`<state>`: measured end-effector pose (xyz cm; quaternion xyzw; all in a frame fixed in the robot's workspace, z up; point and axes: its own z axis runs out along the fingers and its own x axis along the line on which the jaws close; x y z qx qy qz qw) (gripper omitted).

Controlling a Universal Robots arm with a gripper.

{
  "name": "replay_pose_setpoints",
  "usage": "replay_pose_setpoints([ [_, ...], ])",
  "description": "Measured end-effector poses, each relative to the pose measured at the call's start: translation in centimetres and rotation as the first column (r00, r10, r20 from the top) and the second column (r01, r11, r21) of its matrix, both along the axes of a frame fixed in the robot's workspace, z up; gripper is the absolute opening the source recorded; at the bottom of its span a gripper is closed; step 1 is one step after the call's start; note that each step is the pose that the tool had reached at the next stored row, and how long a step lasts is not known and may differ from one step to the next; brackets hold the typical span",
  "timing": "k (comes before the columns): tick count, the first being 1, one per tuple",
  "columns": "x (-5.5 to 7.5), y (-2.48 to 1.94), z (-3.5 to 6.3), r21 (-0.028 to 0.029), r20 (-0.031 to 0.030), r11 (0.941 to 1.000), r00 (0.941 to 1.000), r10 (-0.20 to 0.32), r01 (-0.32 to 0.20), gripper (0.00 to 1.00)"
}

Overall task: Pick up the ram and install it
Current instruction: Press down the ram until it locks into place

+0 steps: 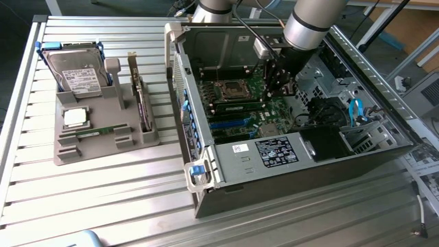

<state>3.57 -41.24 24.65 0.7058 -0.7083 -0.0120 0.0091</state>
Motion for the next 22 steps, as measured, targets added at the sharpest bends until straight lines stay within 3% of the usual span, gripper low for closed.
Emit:
replay_pose_setpoints([
  [22,-4.4,0.01,0.00,-0.0001,-0.0001,1.0000,1.0000,0.000,0.000,0.11],
])
